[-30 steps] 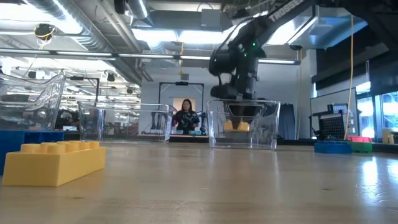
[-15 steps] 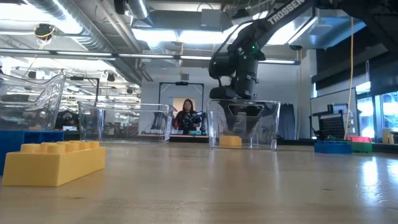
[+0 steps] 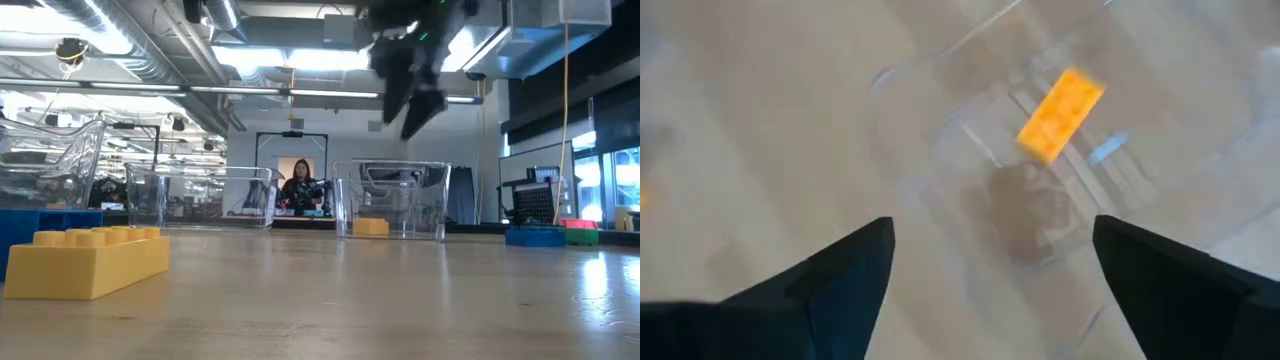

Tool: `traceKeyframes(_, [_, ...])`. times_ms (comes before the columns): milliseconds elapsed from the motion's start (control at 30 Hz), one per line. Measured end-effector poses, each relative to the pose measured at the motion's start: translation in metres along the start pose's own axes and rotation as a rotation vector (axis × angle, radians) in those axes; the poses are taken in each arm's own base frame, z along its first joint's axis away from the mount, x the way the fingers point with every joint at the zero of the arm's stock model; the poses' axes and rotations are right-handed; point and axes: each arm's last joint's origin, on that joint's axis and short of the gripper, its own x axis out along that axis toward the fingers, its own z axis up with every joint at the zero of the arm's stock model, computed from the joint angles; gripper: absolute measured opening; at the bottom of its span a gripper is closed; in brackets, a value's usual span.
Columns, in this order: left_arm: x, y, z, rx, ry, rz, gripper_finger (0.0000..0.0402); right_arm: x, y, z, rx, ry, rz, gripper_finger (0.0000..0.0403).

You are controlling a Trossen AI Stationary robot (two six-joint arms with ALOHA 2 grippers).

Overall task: Sort & place blocks by color
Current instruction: Put the top right blue game piece into the top left transparent bin

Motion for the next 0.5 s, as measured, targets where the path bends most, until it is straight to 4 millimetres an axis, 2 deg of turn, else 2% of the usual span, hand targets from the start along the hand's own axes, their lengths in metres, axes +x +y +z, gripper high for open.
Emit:
traceKeyframes(133, [0.000,0.000,0.000,0.000,0.005,-0.013,0.0195,-0.023,0.008,-0.049,0.029,0.018,0.034,0.0342])
traceKeyframes(267, [0.000,-0.001,0.000,-0.005,0.012,-0.033,0.0195,-0.034,-0.001,-0.092,0.042,0.089,0.016,0.0342])
traceKeyframes(367, [0.000,-0.001,0.000,-0.005,0.013,-0.038,0.0195,-0.033,-0.013,-0.112,0.023,0.182,-0.037,0.0342])
traceKeyframes(500, [0.000,-0.001,0.000,-0.005,0.014,-0.040,0.0195,-0.018,-0.030,-0.122,-0.046,0.298,-0.098,0.0343])
